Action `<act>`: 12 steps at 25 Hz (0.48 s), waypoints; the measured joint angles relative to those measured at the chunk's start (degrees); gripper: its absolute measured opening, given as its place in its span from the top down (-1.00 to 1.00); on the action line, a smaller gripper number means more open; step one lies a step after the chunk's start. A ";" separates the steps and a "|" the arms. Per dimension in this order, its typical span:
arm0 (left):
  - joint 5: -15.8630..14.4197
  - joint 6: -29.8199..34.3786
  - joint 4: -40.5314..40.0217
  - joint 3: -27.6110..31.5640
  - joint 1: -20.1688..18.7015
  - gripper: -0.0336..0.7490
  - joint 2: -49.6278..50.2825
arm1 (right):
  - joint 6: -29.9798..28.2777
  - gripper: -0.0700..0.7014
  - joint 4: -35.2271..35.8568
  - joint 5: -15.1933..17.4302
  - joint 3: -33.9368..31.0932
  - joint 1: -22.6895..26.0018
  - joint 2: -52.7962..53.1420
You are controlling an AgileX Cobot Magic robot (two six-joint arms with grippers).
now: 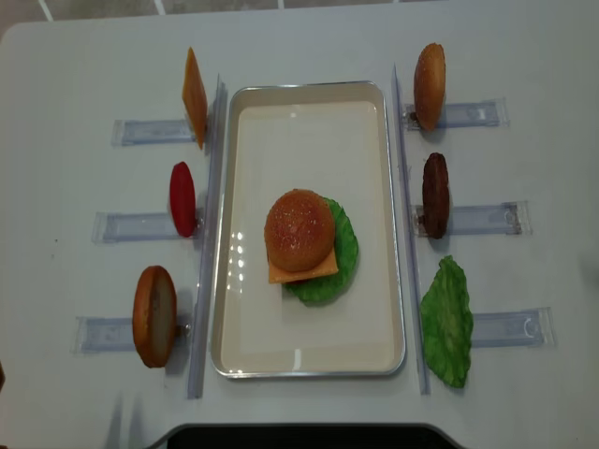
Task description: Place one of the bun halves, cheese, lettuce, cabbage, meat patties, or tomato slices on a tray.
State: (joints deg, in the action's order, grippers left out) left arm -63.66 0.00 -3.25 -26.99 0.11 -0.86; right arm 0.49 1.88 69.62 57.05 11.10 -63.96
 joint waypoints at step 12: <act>0.00 0.00 0.00 0.00 0.00 0.40 0.00 | -2.85 -0.39 0.76 -1.75 -23.00 0.00 28.85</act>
State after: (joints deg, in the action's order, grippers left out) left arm -63.66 0.00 -3.25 -26.99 0.11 -0.86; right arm -2.37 2.64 67.87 34.06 11.10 -35.11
